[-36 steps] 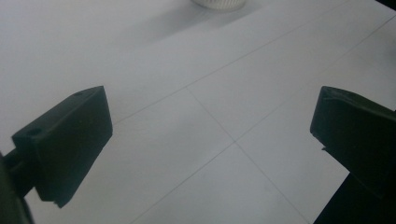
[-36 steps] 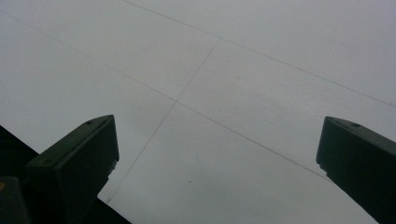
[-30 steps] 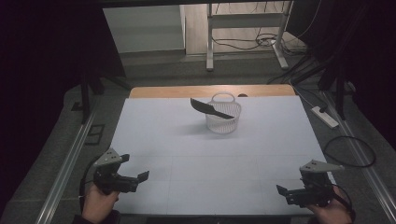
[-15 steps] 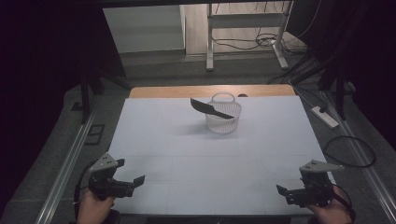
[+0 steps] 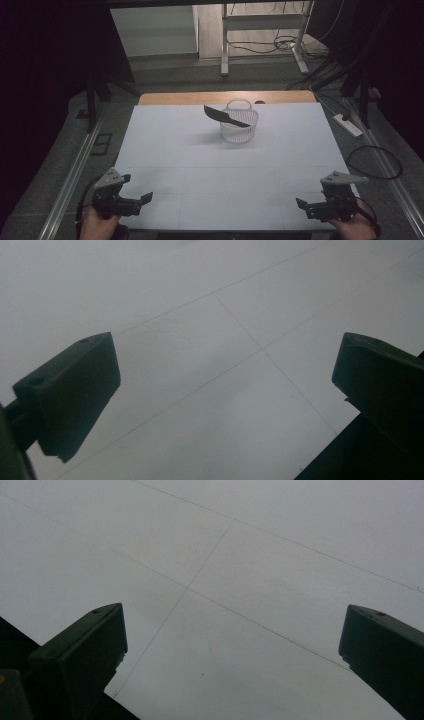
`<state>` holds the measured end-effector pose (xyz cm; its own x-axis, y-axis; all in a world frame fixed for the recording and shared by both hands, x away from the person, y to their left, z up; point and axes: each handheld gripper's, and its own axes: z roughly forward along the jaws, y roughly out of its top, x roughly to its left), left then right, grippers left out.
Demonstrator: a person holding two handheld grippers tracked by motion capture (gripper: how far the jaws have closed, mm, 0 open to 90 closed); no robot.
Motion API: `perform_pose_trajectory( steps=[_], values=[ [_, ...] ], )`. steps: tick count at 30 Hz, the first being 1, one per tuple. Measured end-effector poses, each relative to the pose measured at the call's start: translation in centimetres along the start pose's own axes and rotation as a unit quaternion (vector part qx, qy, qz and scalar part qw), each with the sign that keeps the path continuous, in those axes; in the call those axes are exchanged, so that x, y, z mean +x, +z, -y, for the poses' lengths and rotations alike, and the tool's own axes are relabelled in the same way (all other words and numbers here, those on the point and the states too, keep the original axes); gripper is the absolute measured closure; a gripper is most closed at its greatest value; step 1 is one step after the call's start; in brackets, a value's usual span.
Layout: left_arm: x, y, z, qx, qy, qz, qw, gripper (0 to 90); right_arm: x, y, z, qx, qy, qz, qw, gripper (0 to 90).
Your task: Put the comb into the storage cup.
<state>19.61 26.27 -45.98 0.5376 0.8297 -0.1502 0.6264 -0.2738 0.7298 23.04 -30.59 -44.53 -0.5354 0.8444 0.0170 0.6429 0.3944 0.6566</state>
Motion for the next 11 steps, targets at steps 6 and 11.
perform_pose_trajectory(
  steps=[6,11],
  values=[
    [-0.32,0.08,0.00,0.014,0.012,-0.014,0.9997,0.0,0.03,0.00,-0.01,0.000,-0.001,0.001,1.0000,0.0],
    [-0.36,0.30,-0.13,0.022,0.012,-0.014,0.9996,0.1,0.01,0.02,-0.01,0.001,-0.002,0.001,1.0000,0.0]
  ],
)
